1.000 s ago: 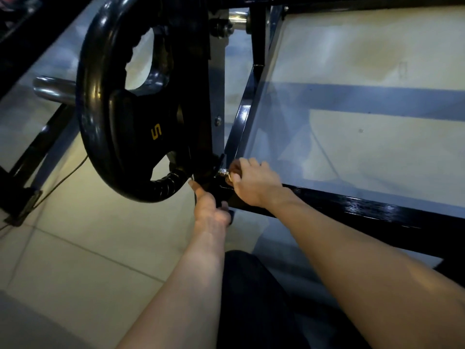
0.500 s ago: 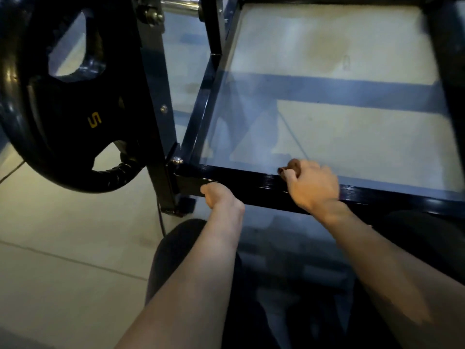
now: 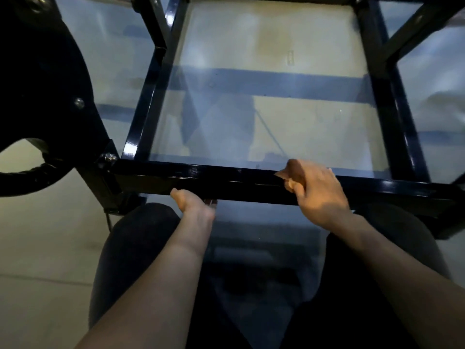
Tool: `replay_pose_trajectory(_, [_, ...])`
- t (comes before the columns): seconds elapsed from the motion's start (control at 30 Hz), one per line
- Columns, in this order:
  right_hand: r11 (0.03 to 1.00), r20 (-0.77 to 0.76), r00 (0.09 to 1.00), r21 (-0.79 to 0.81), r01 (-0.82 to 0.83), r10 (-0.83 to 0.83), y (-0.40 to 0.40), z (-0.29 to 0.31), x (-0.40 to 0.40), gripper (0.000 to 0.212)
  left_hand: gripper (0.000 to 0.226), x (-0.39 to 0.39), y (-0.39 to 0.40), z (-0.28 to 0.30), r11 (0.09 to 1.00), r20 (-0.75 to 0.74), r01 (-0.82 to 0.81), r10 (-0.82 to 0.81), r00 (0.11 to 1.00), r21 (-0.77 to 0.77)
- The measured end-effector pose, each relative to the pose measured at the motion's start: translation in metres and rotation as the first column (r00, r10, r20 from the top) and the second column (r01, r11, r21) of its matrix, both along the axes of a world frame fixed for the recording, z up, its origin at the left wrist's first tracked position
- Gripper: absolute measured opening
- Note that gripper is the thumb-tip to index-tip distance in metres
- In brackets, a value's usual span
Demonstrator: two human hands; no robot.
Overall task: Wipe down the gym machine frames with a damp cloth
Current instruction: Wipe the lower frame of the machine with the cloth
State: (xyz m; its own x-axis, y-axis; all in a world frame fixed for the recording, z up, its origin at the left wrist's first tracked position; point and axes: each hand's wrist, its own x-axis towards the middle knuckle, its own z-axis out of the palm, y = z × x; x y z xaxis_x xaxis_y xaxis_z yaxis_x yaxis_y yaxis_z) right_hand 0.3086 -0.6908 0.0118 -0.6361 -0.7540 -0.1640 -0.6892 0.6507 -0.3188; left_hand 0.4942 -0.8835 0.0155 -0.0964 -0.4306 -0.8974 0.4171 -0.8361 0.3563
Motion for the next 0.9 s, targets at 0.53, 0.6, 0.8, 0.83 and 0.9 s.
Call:
replay_pose_trajectory(0.53, [0.998, 0.08, 0.996, 0.054, 0.029, -0.033, 0.02, 0.005, -0.031, 0.042, 0.086, -0.061, 0.067, 0.024, -0.08, 0.993, 0.991, -0.067, 0.101, -0.106])
replay_pose_trajectory(0.6, [0.976, 0.12, 0.98, 0.168, 0.137, -0.158, 0.055, 0.013, -0.076, 0.031, 0.1, -0.085, 0.064, 0.018, -0.428, 0.967, 0.874, -0.002, -0.255, 0.229])
replay_pose_trajectory(0.8, [0.886, 0.085, 0.931, 0.346, 0.308, -0.356, 0.068, 0.019, -0.103, 0.029, 0.076, -0.127, 0.077, -0.001, -0.693, 0.917, 0.627, 0.129, -0.377, 0.355])
replay_pose_trajectory(0.83, [0.916, 0.095, 0.945, 0.293, 0.273, -0.312, 0.055, 0.016, -0.087, 0.034, 0.067, -0.127, 0.079, -0.003, -0.674, 0.934, 0.656, 0.158, -0.321, 0.34])
replay_pose_trajectory(0.9, [0.974, 0.111, 0.981, 0.18, 0.135, -0.157, 0.026, 0.014, -0.048, 0.049, 0.054, -0.124, 0.075, -0.005, -0.661, 0.944, 0.676, 0.193, -0.266, 0.326])
